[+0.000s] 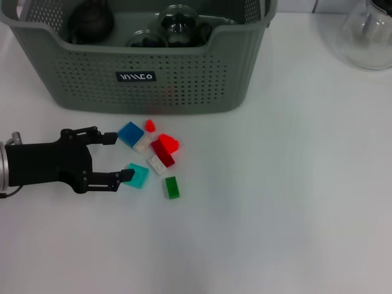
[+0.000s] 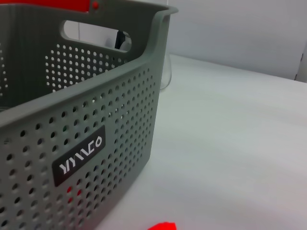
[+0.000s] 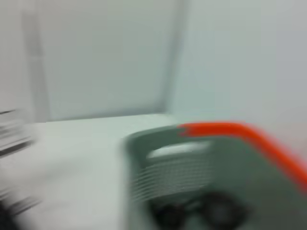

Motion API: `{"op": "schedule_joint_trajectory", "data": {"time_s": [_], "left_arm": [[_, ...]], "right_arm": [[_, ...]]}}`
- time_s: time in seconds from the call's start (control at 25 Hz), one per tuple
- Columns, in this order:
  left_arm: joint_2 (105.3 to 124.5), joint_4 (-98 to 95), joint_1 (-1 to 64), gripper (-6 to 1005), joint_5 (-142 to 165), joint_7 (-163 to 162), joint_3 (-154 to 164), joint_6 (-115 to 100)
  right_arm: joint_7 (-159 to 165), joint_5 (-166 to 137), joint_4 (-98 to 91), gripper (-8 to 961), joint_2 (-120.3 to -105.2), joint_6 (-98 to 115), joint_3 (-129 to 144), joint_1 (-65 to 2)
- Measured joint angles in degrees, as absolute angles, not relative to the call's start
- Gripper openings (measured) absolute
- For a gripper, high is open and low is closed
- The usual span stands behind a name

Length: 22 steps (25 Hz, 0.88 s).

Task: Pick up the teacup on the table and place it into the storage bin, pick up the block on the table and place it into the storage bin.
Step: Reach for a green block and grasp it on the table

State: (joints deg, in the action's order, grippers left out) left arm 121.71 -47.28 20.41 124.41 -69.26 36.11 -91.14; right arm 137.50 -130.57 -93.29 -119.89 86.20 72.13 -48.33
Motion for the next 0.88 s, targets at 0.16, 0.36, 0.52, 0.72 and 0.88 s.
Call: {"op": "schedule_joint_trajectory", "data": {"time_s": [0.16, 0.36, 0.52, 0.72, 0.88], "left_arm": [[121.53, -47.3, 20.2, 858, 124.9, -69.0, 36.1, -91.1], [120.86, -47.7, 19.6, 858, 125.6, -68.9, 36.1, -91.1], [120.84, -47.8, 19.5, 859, 125.6, -68.8, 36.0, -91.0], [120.85, -47.8, 19.7, 858, 125.6, -68.8, 36.0, -91.0], [120.85, -47.7, 19.9, 858, 125.6, -68.8, 36.0, -90.9]], "right_arm": [[136.4, -123.6, -94.5, 908, -119.92, 99.5, 68.6, -44.9], [134.8, -121.9, -89.3, 905, -120.13, 107.5, 70.5, -42.5], [130.6, -121.7, -78.3, 903, -120.32, 108.0, 74.5, -44.4], [123.5, -122.1, -62.5, 897, -120.40, 101.2, 79.5, -49.0], [117.5, -122.2, -53.9, 896, -120.41, 92.9, 83.0, -51.7]]}}
